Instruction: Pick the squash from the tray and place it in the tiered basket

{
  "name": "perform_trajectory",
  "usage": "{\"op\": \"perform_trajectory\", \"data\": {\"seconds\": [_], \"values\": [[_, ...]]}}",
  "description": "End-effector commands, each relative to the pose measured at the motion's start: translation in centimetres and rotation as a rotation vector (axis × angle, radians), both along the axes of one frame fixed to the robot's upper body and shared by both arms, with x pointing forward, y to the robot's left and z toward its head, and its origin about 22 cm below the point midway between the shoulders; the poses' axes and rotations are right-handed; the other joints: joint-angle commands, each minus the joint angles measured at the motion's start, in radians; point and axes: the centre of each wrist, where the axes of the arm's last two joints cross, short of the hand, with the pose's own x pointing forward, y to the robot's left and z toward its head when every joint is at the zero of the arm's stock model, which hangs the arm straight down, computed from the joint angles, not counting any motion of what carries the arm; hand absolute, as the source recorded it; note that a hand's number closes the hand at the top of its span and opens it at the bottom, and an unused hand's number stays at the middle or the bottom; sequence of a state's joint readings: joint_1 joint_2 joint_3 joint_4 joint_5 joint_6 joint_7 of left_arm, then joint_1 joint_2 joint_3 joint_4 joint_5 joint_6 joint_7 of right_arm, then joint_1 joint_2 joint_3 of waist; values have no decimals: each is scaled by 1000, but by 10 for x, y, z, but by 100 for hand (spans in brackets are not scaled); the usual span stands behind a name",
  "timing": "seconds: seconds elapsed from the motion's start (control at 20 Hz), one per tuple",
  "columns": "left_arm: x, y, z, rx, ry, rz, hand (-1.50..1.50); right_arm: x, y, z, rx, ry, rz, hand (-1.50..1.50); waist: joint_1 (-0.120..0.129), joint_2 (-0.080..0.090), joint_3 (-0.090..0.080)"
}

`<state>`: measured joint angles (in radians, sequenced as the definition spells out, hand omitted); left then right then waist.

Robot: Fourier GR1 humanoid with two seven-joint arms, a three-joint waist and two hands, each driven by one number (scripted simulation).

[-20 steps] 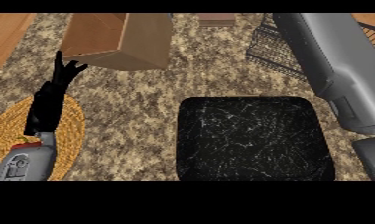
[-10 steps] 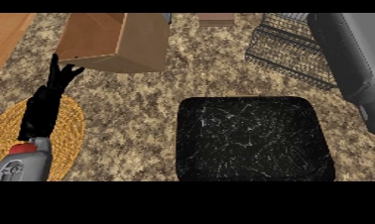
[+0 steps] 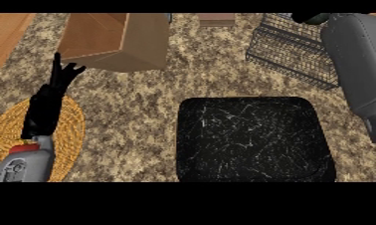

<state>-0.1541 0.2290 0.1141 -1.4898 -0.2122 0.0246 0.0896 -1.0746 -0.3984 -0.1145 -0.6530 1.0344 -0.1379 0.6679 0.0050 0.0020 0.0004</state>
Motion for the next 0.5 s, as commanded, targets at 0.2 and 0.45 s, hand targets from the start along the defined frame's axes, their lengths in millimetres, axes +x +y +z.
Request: {"op": "perform_trajectory", "data": {"seconds": [0.2, 0.45], "values": [[0, 2, 9, -8, -12, -4, 0, -11, -18, -25, 147, -72, -22, -150, 1, -2, 0], [-8, 8, 1, 4, 3, 3, 0, -14, -16, -22, 196, -254, -25, -150, 6, -2, 0]]}}
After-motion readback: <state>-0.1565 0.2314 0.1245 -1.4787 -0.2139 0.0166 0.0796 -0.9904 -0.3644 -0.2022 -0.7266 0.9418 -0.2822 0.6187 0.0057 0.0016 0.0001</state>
